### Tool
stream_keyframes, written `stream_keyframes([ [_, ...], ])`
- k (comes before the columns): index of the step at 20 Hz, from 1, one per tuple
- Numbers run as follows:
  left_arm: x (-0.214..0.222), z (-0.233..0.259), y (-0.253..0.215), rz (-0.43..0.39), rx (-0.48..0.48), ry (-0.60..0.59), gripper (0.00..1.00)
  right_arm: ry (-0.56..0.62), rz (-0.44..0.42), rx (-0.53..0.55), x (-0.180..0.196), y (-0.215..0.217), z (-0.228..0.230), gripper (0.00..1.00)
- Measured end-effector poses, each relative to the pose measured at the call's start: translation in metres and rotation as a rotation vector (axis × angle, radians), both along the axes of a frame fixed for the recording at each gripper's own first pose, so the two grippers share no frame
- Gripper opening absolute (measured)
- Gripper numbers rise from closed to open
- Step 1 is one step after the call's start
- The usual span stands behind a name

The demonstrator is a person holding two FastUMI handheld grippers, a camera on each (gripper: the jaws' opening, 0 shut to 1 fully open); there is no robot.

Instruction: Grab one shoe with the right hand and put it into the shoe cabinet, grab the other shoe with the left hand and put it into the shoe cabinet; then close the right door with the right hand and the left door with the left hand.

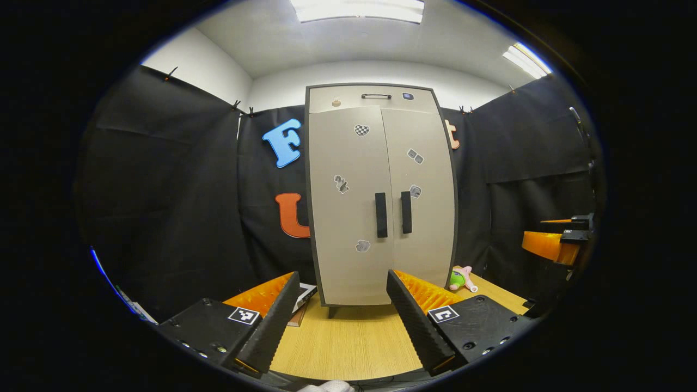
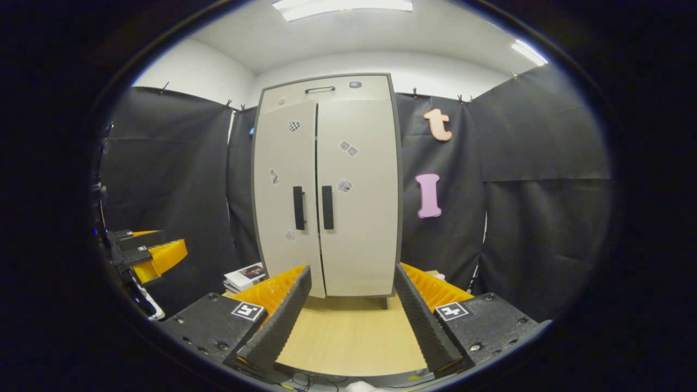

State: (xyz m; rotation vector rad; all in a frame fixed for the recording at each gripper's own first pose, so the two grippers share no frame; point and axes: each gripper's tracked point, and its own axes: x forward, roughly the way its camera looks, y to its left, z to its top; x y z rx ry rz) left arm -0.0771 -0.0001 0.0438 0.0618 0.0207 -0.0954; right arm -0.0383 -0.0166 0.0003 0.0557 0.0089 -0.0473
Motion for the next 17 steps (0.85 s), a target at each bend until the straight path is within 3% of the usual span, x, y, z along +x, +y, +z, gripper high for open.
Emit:
stream_keyframes([
  [3, -0.001, 0.002, 0.001, -0.001, -0.004, -0.003, 1.00, -0.002, -0.002, -0.002, -0.001, 0.001, 0.000, 0.99],
  [4, -0.001, 0.001, 0.000, -0.001, -0.006, -0.004, 0.96, -0.003, -0.003, -0.003, -0.001, 0.001, 0.000, 0.99],
  [17, 0.006, 0.003, 0.008, 0.036, -0.011, -0.011, 0.96, -0.007, 0.006, 0.002, 0.009, -0.002, 0.000, 0.99],
])
